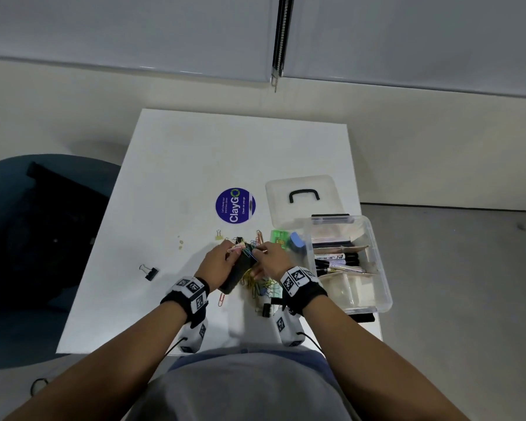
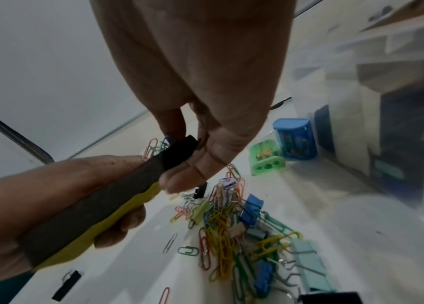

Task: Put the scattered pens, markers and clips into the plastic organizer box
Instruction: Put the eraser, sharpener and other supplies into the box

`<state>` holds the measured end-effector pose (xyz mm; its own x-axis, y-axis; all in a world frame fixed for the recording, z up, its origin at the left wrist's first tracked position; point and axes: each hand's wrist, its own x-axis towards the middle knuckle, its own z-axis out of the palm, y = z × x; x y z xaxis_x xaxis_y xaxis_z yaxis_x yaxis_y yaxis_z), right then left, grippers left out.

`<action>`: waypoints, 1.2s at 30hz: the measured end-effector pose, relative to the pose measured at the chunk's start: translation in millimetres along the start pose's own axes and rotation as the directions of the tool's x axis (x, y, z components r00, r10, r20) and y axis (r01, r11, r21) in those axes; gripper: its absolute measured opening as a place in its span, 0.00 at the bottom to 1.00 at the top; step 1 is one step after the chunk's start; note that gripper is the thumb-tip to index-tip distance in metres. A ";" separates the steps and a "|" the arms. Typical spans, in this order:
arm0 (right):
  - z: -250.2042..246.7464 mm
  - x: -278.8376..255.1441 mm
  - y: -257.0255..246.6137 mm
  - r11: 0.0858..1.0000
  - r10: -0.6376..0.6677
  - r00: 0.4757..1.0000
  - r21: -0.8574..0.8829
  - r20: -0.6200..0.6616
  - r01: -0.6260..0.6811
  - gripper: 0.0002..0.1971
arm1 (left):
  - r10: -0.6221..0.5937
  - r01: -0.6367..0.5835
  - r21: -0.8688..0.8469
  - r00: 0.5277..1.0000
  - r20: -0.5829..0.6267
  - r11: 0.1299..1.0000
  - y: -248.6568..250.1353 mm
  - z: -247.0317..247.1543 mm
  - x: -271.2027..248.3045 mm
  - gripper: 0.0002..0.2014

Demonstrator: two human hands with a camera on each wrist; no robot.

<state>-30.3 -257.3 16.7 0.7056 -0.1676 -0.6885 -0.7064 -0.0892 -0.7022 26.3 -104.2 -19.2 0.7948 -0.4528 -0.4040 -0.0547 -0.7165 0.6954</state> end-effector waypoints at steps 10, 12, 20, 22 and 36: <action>-8.4 -1.5 7.5 0.980 0.181 0.983 0.090 -0.028 -0.178 0.04 | -0.201 0.218 -0.142 0.972 0.125 0.966 1.9 5.8 0.3 0.25; -9.7 10.0 14.8 0.988 0.153 0.985 0.019 -0.084 -0.151 0.05 | -0.119 0.171 -0.197 0.960 0.254 0.965 4.8 6.3 -3.3 0.26; -7.8 10.0 13.4 0.994 0.108 0.993 -0.028 -0.051 -0.110 0.04 | -0.053 0.071 -0.137 0.990 0.129 0.988 3.6 2.3 1.3 0.08; -7.2 6.5 9.7 0.994 0.107 0.994 -0.007 -0.010 -0.107 0.10 | -0.072 0.077 -0.073 0.995 0.069 0.994 2.0 4.5 5.0 0.09; -115.7 -82.3 -57.7 0.702 -0.685 0.696 -0.453 -0.217 0.550 0.16 | 0.121 -0.127 0.166 0.992 0.049 0.978 27.9 22.0 19.6 0.13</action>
<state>-54.2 -352.0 134.8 0.9625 -0.2683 0.0411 -0.1332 -0.5991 -0.7895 27.0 -144.8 -20.8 0.7520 -0.5612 -0.3458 -0.2546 -0.7312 0.6329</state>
